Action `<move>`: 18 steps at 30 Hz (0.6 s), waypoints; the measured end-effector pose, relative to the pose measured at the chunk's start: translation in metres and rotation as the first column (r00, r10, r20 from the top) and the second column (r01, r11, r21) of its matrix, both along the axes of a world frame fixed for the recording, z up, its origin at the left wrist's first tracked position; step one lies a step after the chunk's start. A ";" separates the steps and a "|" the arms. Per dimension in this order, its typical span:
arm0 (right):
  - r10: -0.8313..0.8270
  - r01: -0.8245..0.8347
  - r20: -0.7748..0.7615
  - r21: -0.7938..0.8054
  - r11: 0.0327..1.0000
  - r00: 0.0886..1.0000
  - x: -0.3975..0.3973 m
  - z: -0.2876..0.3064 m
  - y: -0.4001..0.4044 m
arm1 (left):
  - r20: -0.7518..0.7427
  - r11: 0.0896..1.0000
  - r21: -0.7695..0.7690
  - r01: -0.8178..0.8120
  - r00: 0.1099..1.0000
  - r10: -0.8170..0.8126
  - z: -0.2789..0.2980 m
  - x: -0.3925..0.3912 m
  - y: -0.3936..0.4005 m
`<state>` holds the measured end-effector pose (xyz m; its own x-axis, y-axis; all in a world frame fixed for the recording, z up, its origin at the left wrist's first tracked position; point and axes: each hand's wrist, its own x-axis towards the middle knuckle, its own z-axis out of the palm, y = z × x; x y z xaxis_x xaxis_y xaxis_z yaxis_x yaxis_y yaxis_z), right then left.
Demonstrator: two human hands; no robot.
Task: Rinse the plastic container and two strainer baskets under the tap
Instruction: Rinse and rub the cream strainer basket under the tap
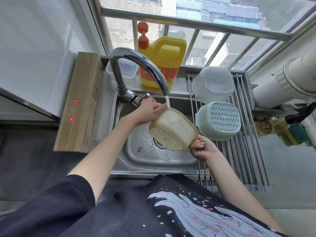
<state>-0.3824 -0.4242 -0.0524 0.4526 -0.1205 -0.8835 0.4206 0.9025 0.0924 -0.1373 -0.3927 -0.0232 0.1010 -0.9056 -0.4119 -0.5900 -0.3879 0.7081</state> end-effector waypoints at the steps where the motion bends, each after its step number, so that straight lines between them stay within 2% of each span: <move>1: -0.021 0.021 -0.006 0.024 0.999 1.000 -0.003 -0.003 -0.003 | -0.017 1.000 -0.017 0.008 1.000 -0.008 -0.002 0.002 0.003; 3: -0.012 0.012 0.000 0.047 0.999 1.000 -0.005 -0.006 -0.010 | -0.106 0.998 -0.049 0.025 0.994 -0.030 -0.003 0.005 0.009; 5: 0.073 -0.073 -0.078 -0.009 0.997 0.994 0.004 -0.003 -0.014 | -0.162 0.998 -0.061 0.007 0.987 -0.016 -0.005 0.006 0.015; 8: 0.166 -0.218 -0.271 -0.172 0.961 0.948 0.028 0.000 -0.018 | -0.126 0.993 -0.033 -0.112 0.986 0.107 -0.020 0.006 0.021; 10: 0.214 -0.323 -0.370 -0.264 0.909 0.904 0.043 0.004 -0.014 | -0.152 0.984 -0.017 -0.175 0.974 0.171 -0.030 0.005 0.027; 14: 0.318 -0.487 -0.475 -0.289 0.824 0.820 0.059 0.005 -0.001 | -0.285 0.953 0.024 -0.303 0.911 0.297 -0.037 0.004 0.030; 16: 0.331 -0.504 -0.500 -0.262 0.823 0.800 0.060 0.002 0.008 | -0.388 0.937 0.089 -0.338 0.854 0.345 -0.035 -0.001 0.028; 18: 0.336 -0.500 -0.505 -0.233 0.834 0.795 0.059 -0.001 0.017 | -0.566 0.907 0.198 -0.372 0.712 0.416 -0.029 -0.009 0.026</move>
<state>-0.3235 -0.4073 -0.0538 0.1169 -0.3356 -0.9347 -0.0852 0.9343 -0.3461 -0.1464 -0.3669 -0.0525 0.1638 -0.8078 -0.5663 0.1458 -0.5479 0.8237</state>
